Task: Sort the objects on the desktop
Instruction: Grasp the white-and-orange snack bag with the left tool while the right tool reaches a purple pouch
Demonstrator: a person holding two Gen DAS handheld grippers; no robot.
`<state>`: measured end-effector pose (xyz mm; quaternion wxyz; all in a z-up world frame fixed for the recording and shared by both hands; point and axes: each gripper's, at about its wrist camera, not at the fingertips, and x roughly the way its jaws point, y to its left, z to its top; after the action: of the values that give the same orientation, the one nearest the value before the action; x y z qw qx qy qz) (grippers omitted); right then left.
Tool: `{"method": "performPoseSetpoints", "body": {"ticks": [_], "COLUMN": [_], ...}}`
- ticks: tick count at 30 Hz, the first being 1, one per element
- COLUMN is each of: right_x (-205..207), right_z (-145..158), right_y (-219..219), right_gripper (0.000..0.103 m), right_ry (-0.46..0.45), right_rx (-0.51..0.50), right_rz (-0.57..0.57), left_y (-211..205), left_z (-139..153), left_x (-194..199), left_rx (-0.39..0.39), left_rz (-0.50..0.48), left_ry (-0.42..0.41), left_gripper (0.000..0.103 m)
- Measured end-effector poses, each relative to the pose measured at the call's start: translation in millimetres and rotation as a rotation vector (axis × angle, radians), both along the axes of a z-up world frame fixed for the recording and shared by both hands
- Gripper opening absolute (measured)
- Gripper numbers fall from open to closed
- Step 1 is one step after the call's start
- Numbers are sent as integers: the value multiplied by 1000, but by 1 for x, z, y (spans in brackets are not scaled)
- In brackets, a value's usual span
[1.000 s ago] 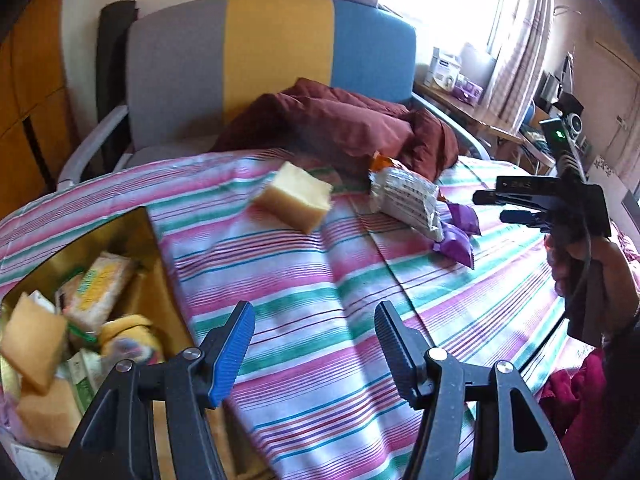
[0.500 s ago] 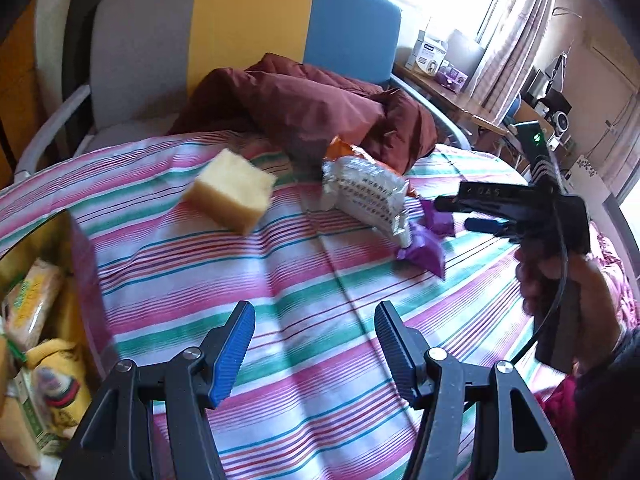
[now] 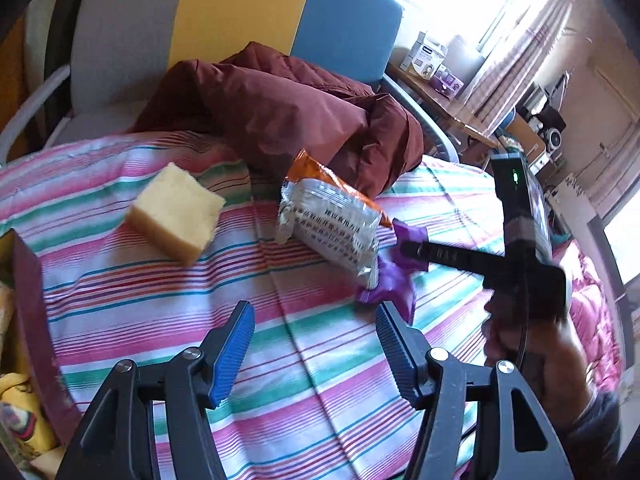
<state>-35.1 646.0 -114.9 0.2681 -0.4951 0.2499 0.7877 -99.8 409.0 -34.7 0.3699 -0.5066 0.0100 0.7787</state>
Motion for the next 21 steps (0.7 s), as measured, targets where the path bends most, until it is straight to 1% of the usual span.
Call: {"method": "performPoseSetpoints", "body": {"ticks": [1,2,3,6,9,14,16,21], "right_x": [0,0,1,3,3,5,5,3], "right_z": [0,0,0,-1,-1,0,0,0], "right_y": [-1,-1,-1,1,0,-1,-1,-4], "right_gripper": [35,35,34,34,34,34,34,34], "right_ry": [-6,-9,-9,-11,-15,-19,-20,-29], "right_rx": [3,3,-3,-15,-12,-9,-10,-7], "right_rz": [3,4,1,-4,-2,0,-1,2], "left_y": [2,4,6,15,25,43,50,61], "left_z": [-1,-2,-3,-6,-8,-15,-19,-33], "left_x": [-3,-6,-9,-20,-29,-45,-53,-71], "left_rx": [9,16,24,51,75,71,67,76], "left_rz": [5,14,23,50,89,142,181,258], "left_ry": [-17,-31,-45,-98,-141,-192,-216,-310], "left_gripper": [64,66,71,81,83,83,84,86]}}
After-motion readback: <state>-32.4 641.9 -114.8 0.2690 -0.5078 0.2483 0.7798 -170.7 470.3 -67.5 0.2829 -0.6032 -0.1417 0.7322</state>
